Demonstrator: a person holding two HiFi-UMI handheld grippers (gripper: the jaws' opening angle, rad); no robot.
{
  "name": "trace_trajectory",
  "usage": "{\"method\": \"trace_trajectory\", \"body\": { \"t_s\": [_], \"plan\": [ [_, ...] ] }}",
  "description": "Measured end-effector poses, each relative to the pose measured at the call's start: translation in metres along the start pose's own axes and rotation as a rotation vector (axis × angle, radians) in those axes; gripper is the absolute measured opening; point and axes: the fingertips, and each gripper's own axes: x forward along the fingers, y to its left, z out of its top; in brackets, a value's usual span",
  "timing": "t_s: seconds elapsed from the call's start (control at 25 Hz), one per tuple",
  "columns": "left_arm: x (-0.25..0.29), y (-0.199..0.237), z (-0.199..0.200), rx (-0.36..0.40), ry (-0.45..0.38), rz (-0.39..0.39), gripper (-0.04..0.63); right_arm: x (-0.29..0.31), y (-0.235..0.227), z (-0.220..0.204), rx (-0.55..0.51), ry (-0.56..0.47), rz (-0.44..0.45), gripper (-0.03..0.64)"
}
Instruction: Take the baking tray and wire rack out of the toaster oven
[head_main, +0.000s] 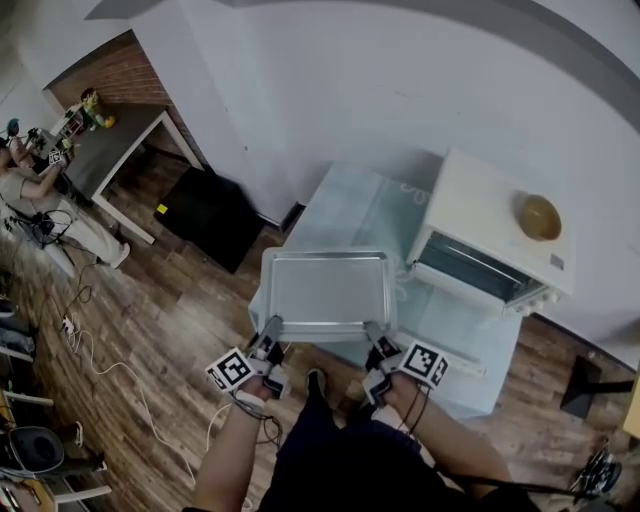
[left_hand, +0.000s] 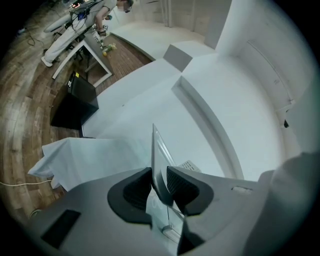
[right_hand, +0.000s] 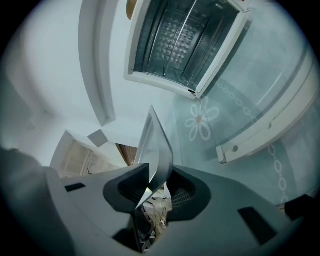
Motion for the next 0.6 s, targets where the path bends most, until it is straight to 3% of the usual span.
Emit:
{"method": "trace_trajectory", "body": {
  "t_s": [0.2,0.48,0.6],
  "plan": [
    [0.016,0.019,0.017,0.017,0.055,-0.005,0.098,0.021,-0.007,-0.011,0.008,-0.014,-0.043,0.121],
    [0.057,0.046,0.040,0.057,0.196,-0.020,0.100,0.054,-0.021,-0.017,0.024,-0.091,-0.066,0.126],
    [0.078,0.050,0.051,0.125,0.263,-0.057,0.101,0.063,-0.027,-0.023,0.091,-0.131,-0.115,0.126]
  ]
}}
